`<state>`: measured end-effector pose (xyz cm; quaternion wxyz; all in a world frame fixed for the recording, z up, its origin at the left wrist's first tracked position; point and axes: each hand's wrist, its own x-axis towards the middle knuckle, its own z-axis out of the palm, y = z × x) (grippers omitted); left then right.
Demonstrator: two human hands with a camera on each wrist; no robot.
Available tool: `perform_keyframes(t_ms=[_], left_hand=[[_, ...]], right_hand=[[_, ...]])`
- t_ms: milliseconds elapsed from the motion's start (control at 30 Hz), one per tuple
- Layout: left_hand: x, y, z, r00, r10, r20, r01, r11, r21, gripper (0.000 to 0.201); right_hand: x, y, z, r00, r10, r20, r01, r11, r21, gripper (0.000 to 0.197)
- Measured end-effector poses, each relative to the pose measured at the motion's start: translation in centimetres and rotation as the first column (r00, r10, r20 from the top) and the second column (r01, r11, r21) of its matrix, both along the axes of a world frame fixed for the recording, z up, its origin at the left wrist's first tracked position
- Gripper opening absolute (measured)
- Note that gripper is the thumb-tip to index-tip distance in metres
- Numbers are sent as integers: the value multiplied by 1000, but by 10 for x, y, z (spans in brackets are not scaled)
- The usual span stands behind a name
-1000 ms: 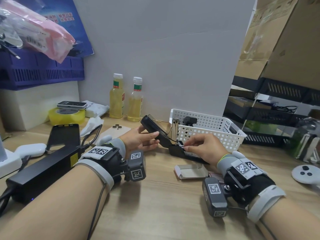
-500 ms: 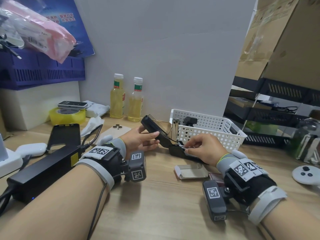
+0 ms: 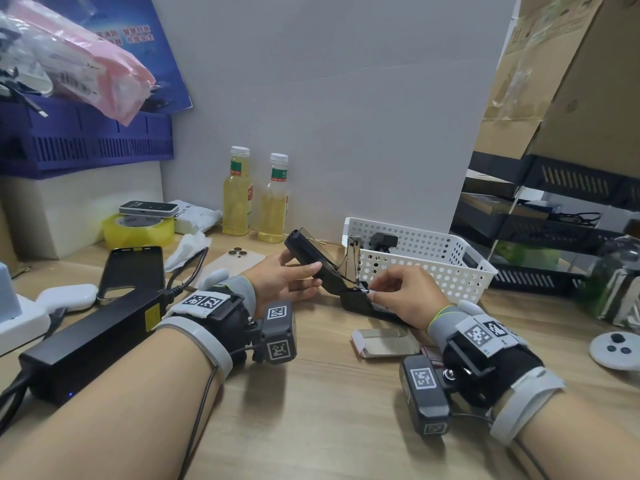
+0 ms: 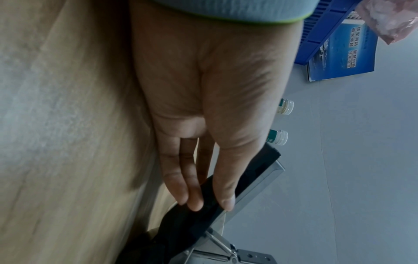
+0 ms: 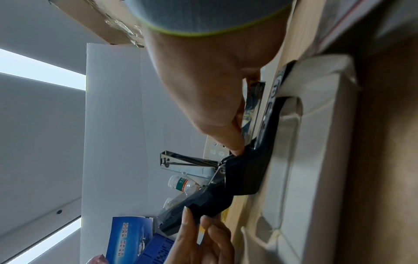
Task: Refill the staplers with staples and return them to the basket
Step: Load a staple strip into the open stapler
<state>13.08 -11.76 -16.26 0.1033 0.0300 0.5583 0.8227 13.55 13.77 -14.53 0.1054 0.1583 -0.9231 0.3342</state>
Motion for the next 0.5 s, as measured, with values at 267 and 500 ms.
perform_keyframes(t_ms=[267, 500], left_hand=[[-1, 1, -1, 1000, -10, 9, 10, 1000, 2, 36], [0, 1, 0, 1000, -7, 6, 7, 1000, 10, 48]], right_hand=[[-2, 3, 1, 991, 13, 130, 4, 991, -135, 13], [-2, 5, 3, 985, 33, 170, -6, 988, -153, 13]])
